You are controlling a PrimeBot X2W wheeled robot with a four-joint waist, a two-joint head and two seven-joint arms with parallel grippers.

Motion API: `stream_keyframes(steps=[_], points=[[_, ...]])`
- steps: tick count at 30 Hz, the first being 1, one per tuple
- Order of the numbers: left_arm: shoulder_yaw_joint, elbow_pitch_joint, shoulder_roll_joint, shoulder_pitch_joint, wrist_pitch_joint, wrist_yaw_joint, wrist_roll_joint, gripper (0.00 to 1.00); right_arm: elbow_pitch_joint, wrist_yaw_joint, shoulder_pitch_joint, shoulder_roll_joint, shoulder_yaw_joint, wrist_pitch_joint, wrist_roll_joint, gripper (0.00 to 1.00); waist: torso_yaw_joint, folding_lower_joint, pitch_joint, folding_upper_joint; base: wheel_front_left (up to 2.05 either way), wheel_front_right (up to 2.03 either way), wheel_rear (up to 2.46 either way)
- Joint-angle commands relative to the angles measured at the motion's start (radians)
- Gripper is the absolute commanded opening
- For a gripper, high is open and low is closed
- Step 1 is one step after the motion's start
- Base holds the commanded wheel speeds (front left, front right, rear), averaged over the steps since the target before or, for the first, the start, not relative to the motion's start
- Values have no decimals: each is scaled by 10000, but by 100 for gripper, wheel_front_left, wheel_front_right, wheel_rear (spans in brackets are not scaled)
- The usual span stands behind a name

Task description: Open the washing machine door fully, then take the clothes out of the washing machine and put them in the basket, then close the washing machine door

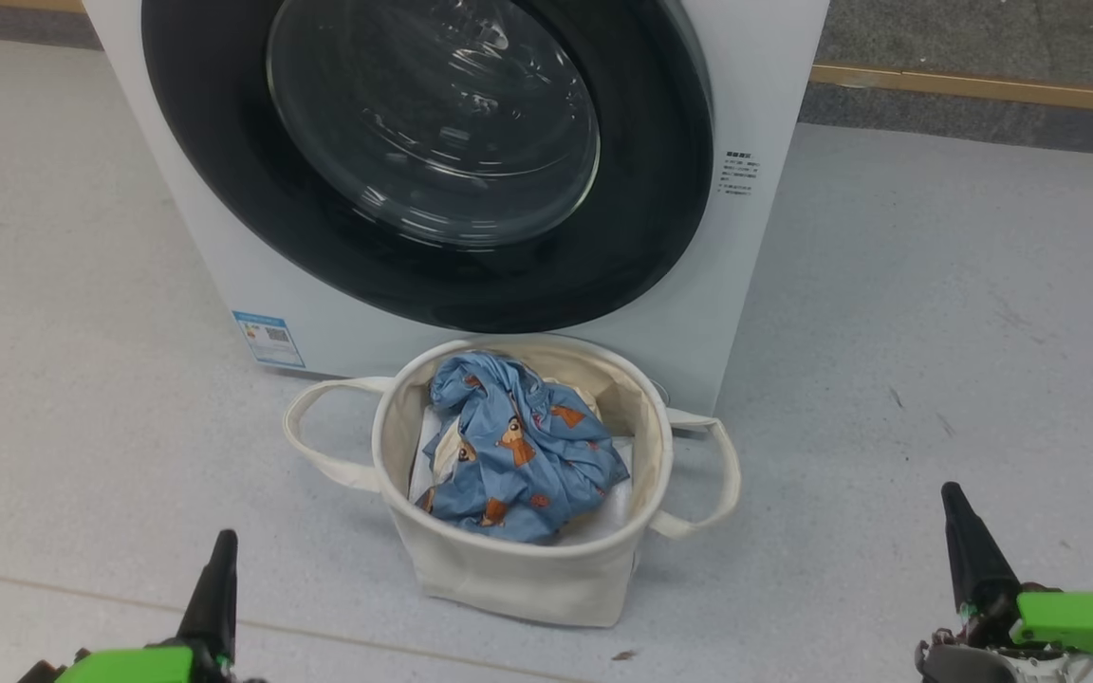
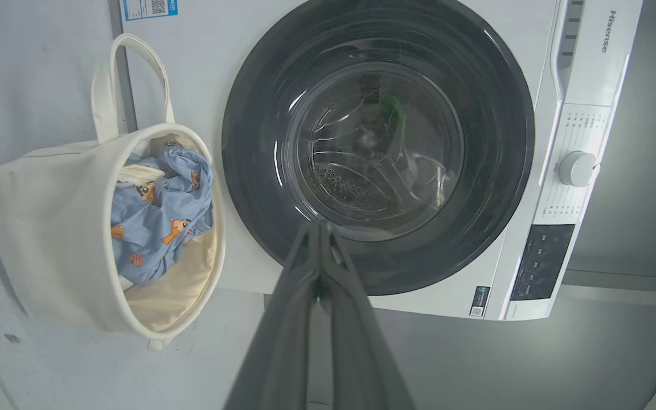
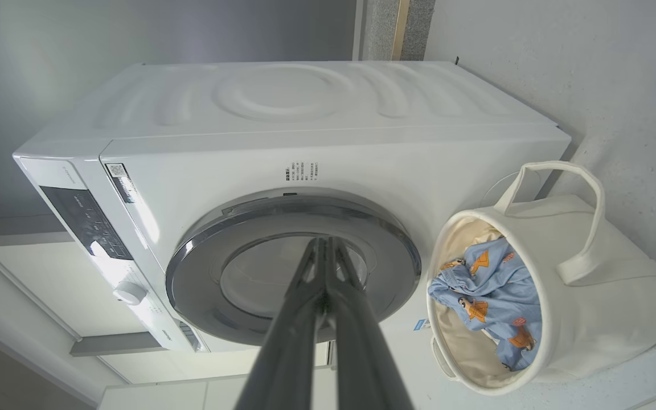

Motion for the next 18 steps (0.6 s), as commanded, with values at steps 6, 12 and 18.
stream_keyframes(steps=[6,12,18], points=[[368,-384,51,-515,89,-144,-257,0,-295,2,-494,-169,159,99,219,0,3,0,-3,0,0,0,0],[367,-385,51,-515,89,-144,-258,0,-294,2,-495,-155,140,114,203,0,3,0,-3,0,0,0,0],[367,-385,51,-515,88,-144,-258,0,-293,2,-497,-145,125,126,190,0,3,0,-3,0,0,0,0]])
